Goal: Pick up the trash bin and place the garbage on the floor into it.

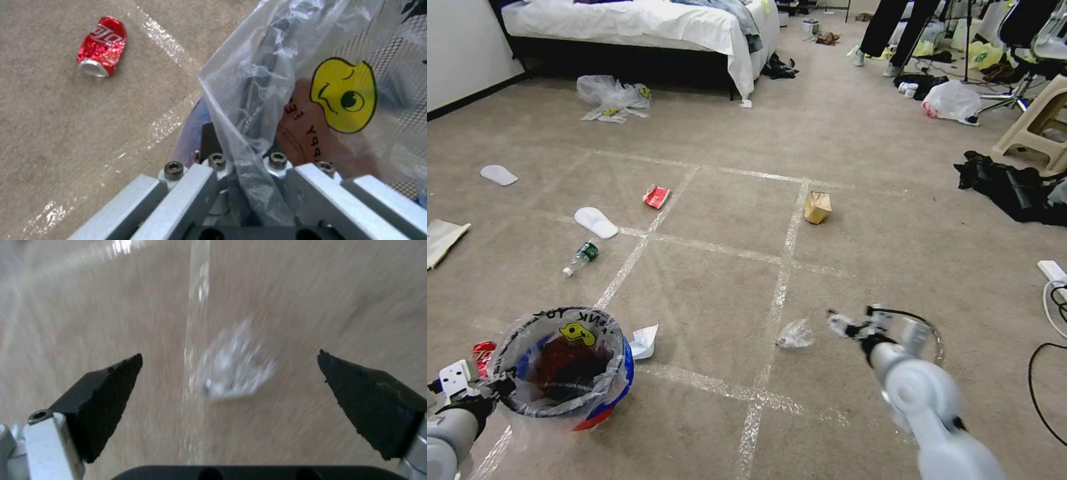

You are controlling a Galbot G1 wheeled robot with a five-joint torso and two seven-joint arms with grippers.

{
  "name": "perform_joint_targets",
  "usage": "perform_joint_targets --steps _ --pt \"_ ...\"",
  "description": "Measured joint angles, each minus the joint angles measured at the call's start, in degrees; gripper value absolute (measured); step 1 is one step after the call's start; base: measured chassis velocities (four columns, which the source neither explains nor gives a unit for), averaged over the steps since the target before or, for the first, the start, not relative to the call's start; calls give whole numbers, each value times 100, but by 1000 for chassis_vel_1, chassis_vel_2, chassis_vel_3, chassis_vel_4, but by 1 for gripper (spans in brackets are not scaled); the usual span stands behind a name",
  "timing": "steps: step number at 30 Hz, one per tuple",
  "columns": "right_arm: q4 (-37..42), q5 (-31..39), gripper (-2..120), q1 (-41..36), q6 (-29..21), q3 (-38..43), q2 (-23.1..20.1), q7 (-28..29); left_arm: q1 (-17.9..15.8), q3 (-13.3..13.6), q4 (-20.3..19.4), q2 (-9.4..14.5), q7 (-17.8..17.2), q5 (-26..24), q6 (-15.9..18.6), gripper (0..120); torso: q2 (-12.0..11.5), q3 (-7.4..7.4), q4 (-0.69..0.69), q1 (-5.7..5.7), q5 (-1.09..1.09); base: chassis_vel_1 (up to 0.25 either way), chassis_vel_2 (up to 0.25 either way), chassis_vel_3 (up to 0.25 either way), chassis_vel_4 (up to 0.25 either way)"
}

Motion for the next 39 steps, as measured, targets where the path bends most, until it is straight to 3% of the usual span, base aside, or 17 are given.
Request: perform_joint_targets --steps 7,12,39 --pt "-1083 -222 100 460 62 -368 176 4 51 -36 -17 -87 -1 56 0 1 0 0 -3 0 -1 0 0 0 0" --pt "-1919 -576 100 741 374 -554 277 -238 75 -43 -41 -130 -1 95 0 1 0 0 -3 0 -1 0 0 0 0" --pt "-3451 -1336 99 1412 947 -1127 603 -943 76 15 -32 -152 0 168 0 1 0 -1 -2 0 -1 0 0 0 0"
